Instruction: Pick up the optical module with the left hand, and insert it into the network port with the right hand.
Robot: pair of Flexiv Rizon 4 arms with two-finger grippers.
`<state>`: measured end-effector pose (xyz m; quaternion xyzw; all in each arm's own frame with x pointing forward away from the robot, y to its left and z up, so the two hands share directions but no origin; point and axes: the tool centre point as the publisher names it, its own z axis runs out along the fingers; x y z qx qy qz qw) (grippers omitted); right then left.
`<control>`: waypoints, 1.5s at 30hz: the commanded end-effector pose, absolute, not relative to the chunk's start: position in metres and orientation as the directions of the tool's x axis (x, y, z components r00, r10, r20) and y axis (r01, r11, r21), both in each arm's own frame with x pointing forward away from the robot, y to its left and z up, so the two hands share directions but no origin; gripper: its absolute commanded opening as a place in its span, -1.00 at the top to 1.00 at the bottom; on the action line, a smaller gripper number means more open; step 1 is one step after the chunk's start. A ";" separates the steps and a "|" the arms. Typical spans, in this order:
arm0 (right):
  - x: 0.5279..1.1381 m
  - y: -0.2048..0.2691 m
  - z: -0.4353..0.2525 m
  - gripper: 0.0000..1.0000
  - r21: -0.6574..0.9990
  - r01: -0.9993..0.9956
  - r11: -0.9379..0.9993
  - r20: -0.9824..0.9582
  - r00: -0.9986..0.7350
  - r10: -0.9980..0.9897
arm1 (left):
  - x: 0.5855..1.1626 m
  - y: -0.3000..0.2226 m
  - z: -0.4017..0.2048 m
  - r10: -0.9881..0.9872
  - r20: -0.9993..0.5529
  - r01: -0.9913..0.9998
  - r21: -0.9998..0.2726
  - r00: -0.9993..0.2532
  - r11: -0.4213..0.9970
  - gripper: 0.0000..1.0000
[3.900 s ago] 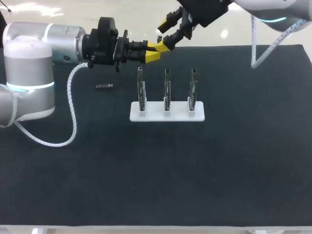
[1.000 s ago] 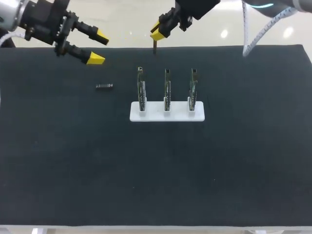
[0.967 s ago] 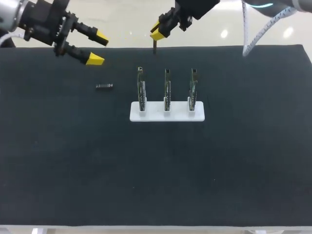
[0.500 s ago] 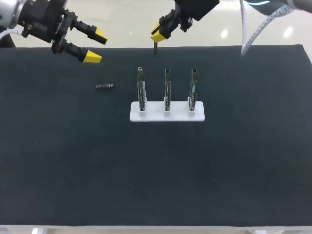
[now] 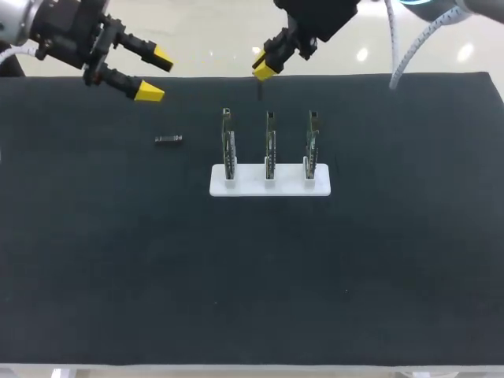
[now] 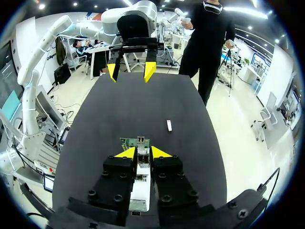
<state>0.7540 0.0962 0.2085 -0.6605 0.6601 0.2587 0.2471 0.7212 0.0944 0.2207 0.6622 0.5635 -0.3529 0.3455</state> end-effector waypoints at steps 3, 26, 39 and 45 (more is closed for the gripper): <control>0.752 0.091 0.201 1.00 0.015 -1.000 -0.016 -0.671 0.002 -0.742 | 0.722 0.094 0.221 0.505 -0.855 0.990 0.058 0.115 -0.127 -1.00; 0.745 0.081 0.187 1.00 0.028 -0.999 -0.036 -0.687 0.007 -0.727 | 0.722 0.094 0.221 0.505 -0.855 0.990 0.058 0.115 -0.127 -1.00; 0.744 0.081 0.184 1.00 0.026 -0.999 -0.032 -0.691 0.005 -0.723 | 0.722 0.094 0.221 0.505 -0.855 0.990 0.058 0.115 -0.127 -1.00; 0.744 0.081 0.182 1.00 0.024 -0.999 -0.032 -0.694 0.006 -0.720 | 0.722 0.094 0.221 0.505 -0.855 0.990 0.058 0.115 -0.127 -1.00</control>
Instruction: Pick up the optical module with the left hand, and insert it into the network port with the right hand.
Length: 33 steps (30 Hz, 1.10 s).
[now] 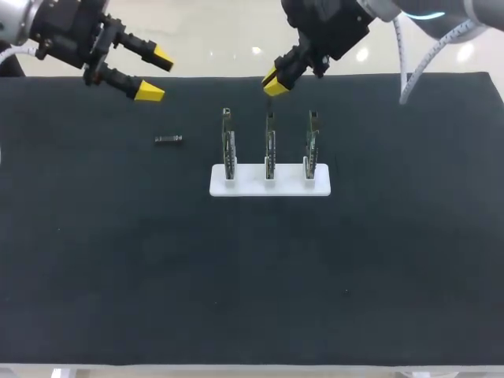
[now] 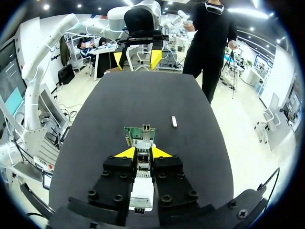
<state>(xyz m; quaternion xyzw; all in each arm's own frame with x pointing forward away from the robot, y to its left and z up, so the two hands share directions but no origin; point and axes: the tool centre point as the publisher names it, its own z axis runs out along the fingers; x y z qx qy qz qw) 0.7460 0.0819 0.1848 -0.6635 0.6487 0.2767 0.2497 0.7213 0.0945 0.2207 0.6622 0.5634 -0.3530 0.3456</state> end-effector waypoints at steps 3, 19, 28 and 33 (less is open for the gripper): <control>0.744 0.080 0.181 1.00 0.024 -0.999 -0.031 -0.695 0.005 -0.719 | 0.722 0.094 0.221 0.505 -0.855 0.990 0.058 0.115 -0.127 -1.00; 0.743 0.080 0.185 1.00 0.031 -0.999 -0.029 -0.688 0.000 -0.726 | 0.722 0.094 0.221 0.505 -0.855 0.990 0.058 0.115 -0.127 -1.00; 0.745 0.079 0.187 1.00 0.034 -0.999 -0.029 -0.685 -0.002 -0.729 | 0.722 0.094 0.221 0.505 -0.855 0.990 0.058 0.115 -0.127 -1.00; 0.745 0.079 0.188 1.00 0.037 -0.999 -0.031 -0.683 -0.003 -0.730 | 0.722 0.094 0.221 0.505 -0.855 0.990 0.058 0.115 -0.127 -1.00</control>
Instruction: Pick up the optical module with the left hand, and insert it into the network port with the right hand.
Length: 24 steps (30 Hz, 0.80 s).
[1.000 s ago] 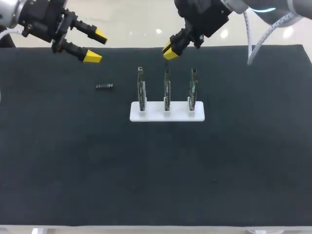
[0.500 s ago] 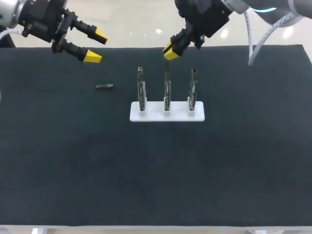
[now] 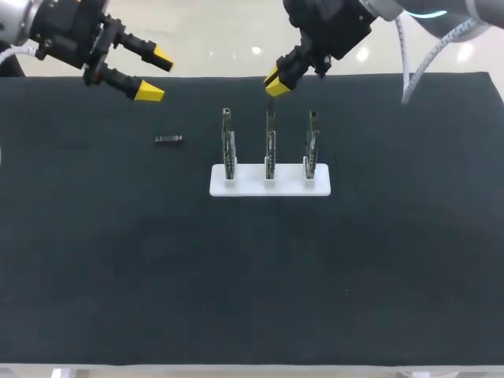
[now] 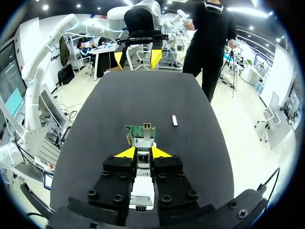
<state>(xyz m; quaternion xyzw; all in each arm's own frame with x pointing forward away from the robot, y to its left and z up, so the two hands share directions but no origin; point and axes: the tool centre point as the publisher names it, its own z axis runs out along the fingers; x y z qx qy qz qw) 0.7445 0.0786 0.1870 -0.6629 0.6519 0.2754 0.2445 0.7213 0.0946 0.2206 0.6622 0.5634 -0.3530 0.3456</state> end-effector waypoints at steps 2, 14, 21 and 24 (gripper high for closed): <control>0.745 0.078 0.188 1.00 0.037 -0.999 -0.031 -0.684 -0.003 -0.730 | 0.722 0.094 0.221 0.505 -0.855 0.990 0.058 0.115 -0.127 -1.00; 0.745 0.079 0.183 1.00 0.033 -0.999 -0.029 -0.693 -0.002 -0.721 | 0.722 0.094 0.221 0.505 -0.855 0.990 0.058 0.115 -0.127 -1.00; 0.745 0.081 0.185 1.00 0.034 -0.999 -0.027 -0.690 -0.004 -0.724 | 0.722 0.094 0.221 0.505 -0.855 0.990 0.058 0.115 -0.127 -1.00; 0.745 0.081 0.186 1.00 0.036 -0.999 -0.027 -0.688 -0.005 -0.726 | 0.722 0.094 0.221 0.505 -0.855 0.990 0.058 0.115 -0.127 -1.00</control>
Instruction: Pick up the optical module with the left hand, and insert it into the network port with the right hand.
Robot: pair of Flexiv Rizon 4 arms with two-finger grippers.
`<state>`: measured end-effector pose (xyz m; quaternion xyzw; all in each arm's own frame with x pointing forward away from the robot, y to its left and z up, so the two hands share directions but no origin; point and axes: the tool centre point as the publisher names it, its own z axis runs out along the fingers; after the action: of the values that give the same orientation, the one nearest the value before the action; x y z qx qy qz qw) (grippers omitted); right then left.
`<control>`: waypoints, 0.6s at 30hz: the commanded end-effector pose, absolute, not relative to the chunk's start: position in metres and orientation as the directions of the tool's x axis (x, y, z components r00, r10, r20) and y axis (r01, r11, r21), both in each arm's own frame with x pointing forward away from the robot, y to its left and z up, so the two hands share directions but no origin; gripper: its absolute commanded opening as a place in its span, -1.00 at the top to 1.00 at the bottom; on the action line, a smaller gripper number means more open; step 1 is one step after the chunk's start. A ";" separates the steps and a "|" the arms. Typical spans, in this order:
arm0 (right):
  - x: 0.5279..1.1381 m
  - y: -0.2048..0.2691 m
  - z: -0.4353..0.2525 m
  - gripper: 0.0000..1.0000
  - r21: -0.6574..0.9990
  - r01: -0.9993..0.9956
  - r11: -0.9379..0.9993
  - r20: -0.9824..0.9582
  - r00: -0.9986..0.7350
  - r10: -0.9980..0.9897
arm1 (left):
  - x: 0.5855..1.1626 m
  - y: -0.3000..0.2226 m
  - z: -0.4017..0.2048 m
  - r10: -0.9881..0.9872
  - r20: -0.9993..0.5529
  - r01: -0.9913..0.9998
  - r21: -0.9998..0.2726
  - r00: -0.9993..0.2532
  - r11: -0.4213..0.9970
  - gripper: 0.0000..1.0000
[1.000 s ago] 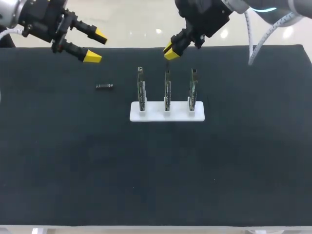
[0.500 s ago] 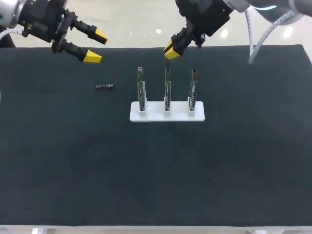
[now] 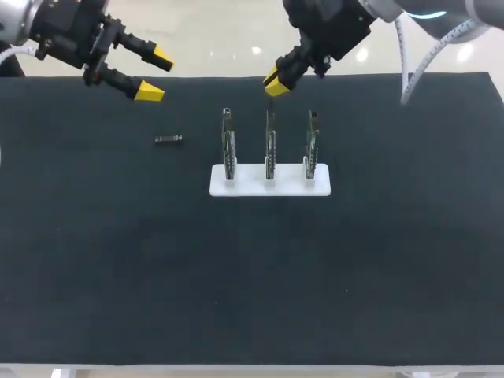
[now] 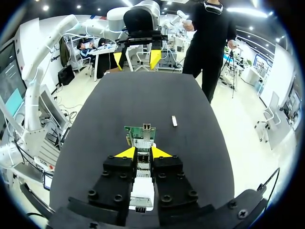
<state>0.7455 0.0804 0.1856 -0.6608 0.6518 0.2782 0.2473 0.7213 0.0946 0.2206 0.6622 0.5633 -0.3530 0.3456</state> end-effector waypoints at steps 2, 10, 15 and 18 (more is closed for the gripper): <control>0.745 0.081 0.187 1.00 0.037 -0.999 -0.026 -0.687 -0.006 -0.727 | 0.722 0.094 0.221 0.505 -0.855 0.990 0.058 0.115 -0.127 -1.00; 0.744 0.081 0.185 1.00 0.035 -0.999 -0.026 -0.689 -0.006 -0.724 | 0.722 0.094 0.221 0.505 -0.855 0.990 0.058 0.115 -0.127 -1.00; 0.744 0.081 0.184 1.00 0.033 -0.999 -0.026 -0.692 -0.004 -0.722 | 0.722 0.094 0.221 0.505 -0.855 0.990 0.058 0.115 -0.127 -1.00; 0.744 0.080 0.183 1.00 0.031 -0.999 -0.026 -0.692 -0.002 -0.722 | 0.722 0.094 0.221 0.505 -0.855 0.990 0.058 0.115 -0.127 -1.00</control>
<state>0.7453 0.0810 0.1852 -0.6610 0.6515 0.2774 0.2484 0.7213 0.0946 0.2206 0.6622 0.5633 -0.3530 0.3456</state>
